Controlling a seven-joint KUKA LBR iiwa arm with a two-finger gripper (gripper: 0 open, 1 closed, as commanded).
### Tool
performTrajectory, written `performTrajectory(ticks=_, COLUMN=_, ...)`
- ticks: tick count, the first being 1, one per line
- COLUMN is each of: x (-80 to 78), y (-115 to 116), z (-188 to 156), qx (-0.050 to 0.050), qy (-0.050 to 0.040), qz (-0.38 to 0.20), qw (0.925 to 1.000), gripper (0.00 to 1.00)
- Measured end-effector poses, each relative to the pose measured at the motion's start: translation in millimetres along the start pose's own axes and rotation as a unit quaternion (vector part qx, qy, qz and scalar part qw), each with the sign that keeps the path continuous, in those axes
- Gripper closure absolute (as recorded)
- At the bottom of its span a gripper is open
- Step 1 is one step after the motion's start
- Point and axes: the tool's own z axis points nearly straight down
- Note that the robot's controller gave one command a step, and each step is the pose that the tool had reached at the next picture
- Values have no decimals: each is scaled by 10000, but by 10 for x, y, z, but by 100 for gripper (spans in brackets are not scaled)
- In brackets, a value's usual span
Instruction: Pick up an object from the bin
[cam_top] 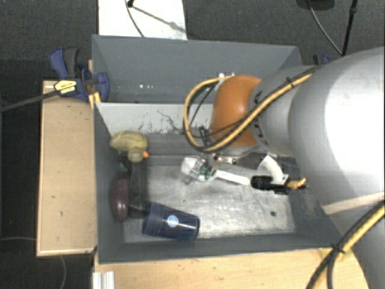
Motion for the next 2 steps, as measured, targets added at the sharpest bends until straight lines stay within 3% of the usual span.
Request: performTrajectory(ticks=2, x=12, y=-32, z=-306, qx=60, qy=40, qz=-2, qw=10000, gripper=100)
